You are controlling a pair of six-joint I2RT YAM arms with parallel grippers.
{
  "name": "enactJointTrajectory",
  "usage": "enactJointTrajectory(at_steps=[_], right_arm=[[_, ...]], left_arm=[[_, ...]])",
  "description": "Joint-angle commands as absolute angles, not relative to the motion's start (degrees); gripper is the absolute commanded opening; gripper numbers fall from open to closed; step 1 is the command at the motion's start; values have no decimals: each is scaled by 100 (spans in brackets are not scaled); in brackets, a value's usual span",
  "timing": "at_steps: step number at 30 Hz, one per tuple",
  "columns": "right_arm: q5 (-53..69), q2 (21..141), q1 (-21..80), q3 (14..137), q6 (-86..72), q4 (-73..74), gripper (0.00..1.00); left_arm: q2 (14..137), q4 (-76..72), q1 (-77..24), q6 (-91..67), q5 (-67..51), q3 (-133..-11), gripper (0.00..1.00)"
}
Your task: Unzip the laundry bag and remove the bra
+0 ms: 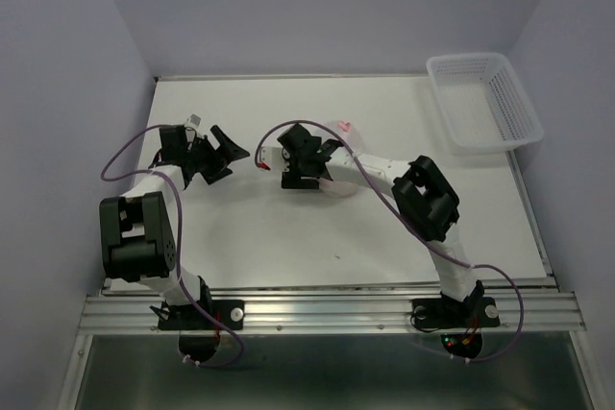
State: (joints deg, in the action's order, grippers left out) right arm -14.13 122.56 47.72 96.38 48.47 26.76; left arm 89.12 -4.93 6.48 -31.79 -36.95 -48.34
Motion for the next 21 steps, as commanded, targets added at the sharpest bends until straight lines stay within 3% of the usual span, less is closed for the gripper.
enactJointTrajectory(at_steps=[1,6,8,9,10,11,18,19,21], right_arm=[[-2012,12384,4808,10028,5203,2374,100],[-2276,12489,4808,9897,5352,1715,99],[-2417,12542,4808,9888,5422,1504,94],[-2452,12568,4808,9896,5432,1399,87],[-2496,12603,4808,9923,5406,1302,71],[-2461,12612,4808,9940,5405,1196,65],[-2681,12762,4808,10020,5475,932,41],[-2689,12753,4808,9993,5467,932,31],[-2681,12709,4808,9958,5388,923,22]], left_arm=[[8956,-642,685,-3076,-3762,-4904,99],[9079,-659,677,-3059,-3841,-4948,99],[9114,-685,677,-3059,-3902,-4957,99],[9140,-703,677,-3067,-3920,-4948,99],[9149,-729,677,-3076,-3955,-4940,99],[9167,-738,677,-3067,-3972,-4939,99],[9149,-747,694,-3059,-3999,-4957,99],[9149,-730,686,-3059,-3990,-4966,99],[9149,-738,686,-3059,-3999,-4975,99]])
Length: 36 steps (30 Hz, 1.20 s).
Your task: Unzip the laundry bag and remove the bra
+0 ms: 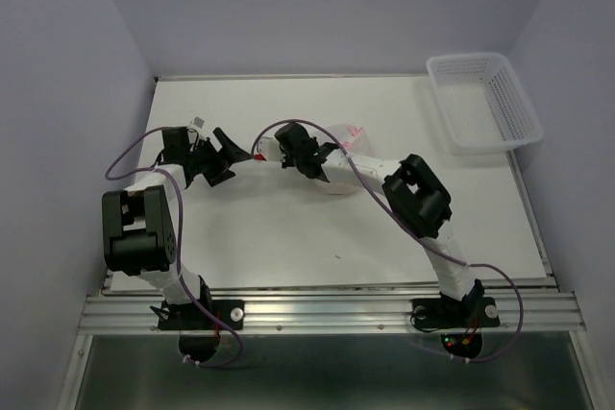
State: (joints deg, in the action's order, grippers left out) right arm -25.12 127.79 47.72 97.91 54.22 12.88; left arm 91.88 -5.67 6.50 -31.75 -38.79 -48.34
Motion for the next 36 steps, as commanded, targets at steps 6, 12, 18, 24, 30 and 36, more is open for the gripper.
enactJointTrajectory(at_steps=[6,12,18,24,30,36], right_arm=[[-2628,12420,4808,9941,4703,346,1],[-2830,11533,4808,9099,3596,-1245,1],[-2883,10453,4808,7431,2437,-2941,1],[-2742,9739,4755,5997,1679,-4409,1],[-2637,9457,4702,5625,1591,-4930,1],[-2496,9255,4702,5634,1757,-4878,1]], left_arm=[[9141,-738,686,-3050,-4069,-4957,99],[8974,-791,537,-3173,-4043,-4992,99],[9105,-791,45,-3375,-3999,-5326,99],[9640,-756,-694,-3489,-4175,-6020,99],[10045,-493,-1212,-2998,-4693,-6390,99],[9994,-299,-1555,-2488,-4834,-6161,97]])
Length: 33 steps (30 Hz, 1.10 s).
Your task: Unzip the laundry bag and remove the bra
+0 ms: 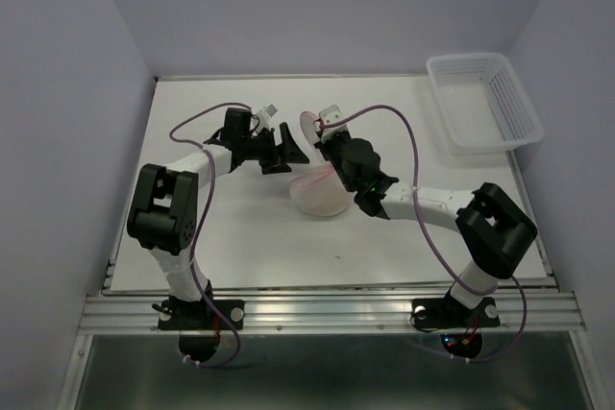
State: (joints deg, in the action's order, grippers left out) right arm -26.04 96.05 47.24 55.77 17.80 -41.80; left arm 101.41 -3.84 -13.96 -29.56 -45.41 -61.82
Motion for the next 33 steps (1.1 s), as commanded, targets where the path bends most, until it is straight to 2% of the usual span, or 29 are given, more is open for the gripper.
enactJointTrajectory(at_steps=[1,2,4,15,16,18,19,24,28,33], right_arm=[[-2531,9229,4702,5634,1775,-4878,1],[-2566,9194,4650,5651,1801,-4878,1],[-2558,9150,4649,5660,1837,-4878,1],[-2628,9018,4649,5722,1784,-4773,1],[-2602,8991,4649,5704,1767,-4772,1],[-2514,8939,4649,5625,1723,-4764,1],[-2479,8912,4649,5599,1714,-4764,1],[-2584,8860,4649,5555,1784,-4755,1],[-2602,8728,4649,5467,1810,-4764,2],[-2847,8640,4597,5362,1890,-4834,2]], left_arm=[[9958,-186,-1660,-2453,-4651,-6144,93],[9906,-98,-1705,-2417,-4536,-6135,92],[9853,-9,-1810,-2294,-4351,-6074,81],[9238,141,-2250,-2426,-3877,-5467,83],[9237,184,-2276,-2434,-3693,-5467,81],[9307,342,-2329,-2426,-3508,-5528,67],[9334,447,-2347,-2408,-3463,-5615,55],[9264,413,-2443,-2320,-3577,-5678,39],[9202,465,-2461,-2417,-3368,-5747,0],[9044,861,-2452,-2592,-2507,-6151,0]])
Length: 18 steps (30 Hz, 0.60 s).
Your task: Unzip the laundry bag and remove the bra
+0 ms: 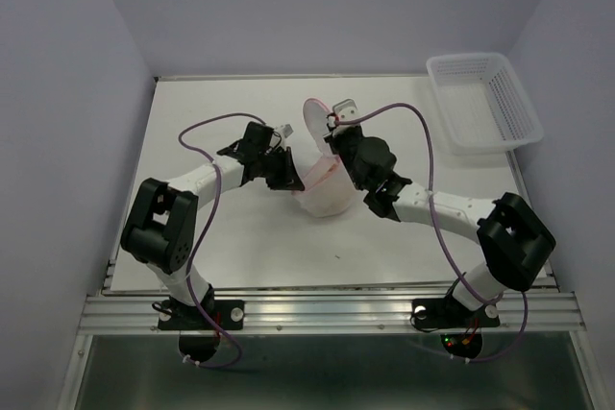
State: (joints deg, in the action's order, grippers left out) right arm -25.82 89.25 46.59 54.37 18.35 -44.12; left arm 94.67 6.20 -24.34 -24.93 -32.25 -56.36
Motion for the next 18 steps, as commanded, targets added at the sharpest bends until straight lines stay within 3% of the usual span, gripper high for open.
enactJointTrajectory(at_steps=[1,8,18], right_arm=[[-2865,8622,4518,5335,1872,-4860,2],[-3347,8166,4184,4932,1197,-4913,2],[-4121,7550,3710,4360,-156,-4633,9]], left_arm=[[9018,948,-2452,-2636,-2279,-6387,0],[8947,1476,-2434,-2979,-511,-7522,0],[9167,1714,-2426,-2813,-237,-8350,0]])
